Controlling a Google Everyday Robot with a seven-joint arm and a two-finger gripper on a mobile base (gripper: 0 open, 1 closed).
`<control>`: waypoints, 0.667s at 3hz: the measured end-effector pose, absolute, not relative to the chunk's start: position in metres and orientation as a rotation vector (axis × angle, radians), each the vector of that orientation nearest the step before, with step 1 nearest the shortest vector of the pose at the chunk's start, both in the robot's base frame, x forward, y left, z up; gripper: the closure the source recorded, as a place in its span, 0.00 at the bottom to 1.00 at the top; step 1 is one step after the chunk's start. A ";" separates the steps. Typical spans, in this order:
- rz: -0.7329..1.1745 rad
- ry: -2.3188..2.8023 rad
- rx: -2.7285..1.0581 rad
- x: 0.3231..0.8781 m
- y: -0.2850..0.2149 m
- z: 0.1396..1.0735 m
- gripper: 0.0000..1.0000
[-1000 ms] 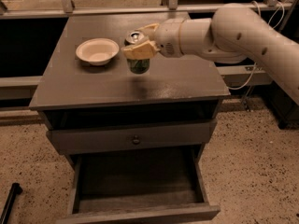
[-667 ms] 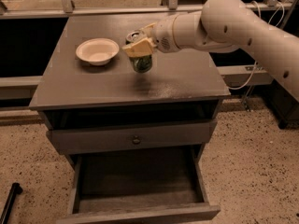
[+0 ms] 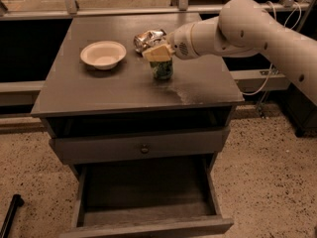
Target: Pick green can from middle drawer and place on counter
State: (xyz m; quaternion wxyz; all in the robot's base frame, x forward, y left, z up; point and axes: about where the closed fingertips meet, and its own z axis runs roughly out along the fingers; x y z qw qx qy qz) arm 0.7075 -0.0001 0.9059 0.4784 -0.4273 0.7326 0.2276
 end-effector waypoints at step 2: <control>0.556 1.789 -1.043 0.707 0.000 0.906 0.00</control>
Offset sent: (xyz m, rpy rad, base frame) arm 0.0000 0.0000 0.0000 0.0000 0.0000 0.0000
